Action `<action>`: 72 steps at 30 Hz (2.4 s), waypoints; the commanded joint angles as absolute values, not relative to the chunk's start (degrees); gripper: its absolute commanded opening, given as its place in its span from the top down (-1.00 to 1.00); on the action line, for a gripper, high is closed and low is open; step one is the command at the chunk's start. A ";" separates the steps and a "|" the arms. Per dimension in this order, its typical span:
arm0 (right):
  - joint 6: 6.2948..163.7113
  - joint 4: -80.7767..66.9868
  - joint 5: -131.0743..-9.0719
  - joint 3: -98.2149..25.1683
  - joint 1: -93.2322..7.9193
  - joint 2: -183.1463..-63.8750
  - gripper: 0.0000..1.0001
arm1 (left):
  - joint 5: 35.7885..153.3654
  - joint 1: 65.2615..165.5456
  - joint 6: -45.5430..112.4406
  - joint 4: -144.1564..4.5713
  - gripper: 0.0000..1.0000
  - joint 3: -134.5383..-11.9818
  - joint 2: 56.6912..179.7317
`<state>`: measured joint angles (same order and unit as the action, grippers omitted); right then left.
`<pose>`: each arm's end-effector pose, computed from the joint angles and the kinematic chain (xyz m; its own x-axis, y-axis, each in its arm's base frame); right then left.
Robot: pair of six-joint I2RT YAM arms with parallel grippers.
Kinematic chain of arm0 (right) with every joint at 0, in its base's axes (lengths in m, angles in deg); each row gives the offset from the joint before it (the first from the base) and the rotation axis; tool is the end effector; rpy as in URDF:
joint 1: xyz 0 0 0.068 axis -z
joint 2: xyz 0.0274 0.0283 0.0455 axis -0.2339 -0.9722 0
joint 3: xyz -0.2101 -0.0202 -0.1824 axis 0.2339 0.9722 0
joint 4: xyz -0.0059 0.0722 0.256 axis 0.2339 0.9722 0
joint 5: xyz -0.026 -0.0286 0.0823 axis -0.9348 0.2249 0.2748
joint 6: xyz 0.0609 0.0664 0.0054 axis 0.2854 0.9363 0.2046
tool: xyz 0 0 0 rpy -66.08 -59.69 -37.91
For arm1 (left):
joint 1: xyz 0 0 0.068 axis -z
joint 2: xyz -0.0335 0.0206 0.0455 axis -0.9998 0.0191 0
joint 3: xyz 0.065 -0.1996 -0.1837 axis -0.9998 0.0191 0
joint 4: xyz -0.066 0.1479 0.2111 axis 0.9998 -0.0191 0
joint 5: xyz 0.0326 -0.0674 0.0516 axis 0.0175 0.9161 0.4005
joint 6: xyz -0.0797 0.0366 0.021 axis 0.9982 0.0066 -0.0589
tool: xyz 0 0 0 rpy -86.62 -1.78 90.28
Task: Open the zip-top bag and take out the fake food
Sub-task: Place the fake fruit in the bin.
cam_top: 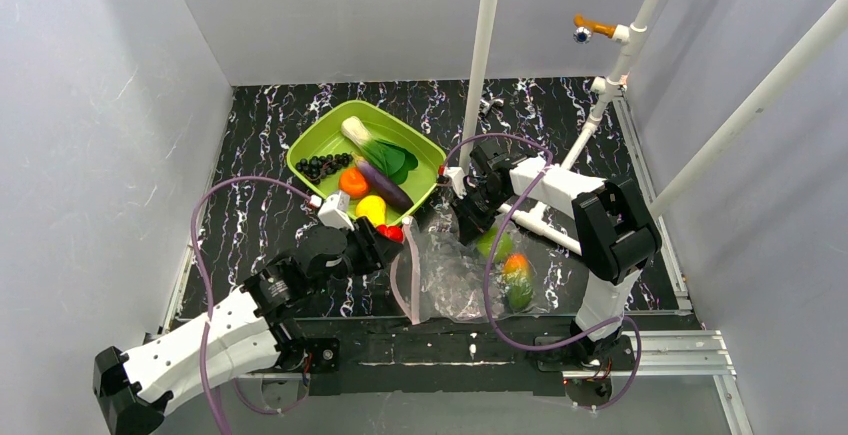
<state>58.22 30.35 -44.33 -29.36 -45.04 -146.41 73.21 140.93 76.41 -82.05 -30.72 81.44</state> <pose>0.2872 0.2282 0.1441 -0.5728 -0.6856 -0.4493 -0.8154 0.4206 0.3977 0.1430 -0.1535 0.2524 -0.6351 -0.4756 -0.6086 0.2044 0.6564 -0.7262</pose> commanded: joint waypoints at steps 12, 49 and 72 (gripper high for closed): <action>57.18 31.71 -43.96 -30.32 -44.47 -144.87 0.68 | 70.32 139.21 71.66 -87.84 1.00 -35.72 79.04; 56.57 32.32 -43.44 -30.60 -44.29 -144.75 0.67 | 85.65 118.09 64.95 -82.01 1.00 -39.36 86.00; 56.41 32.41 -43.26 -30.59 -44.12 -144.82 0.66 | 99.49 105.24 64.51 -77.39 1.00 -40.91 92.89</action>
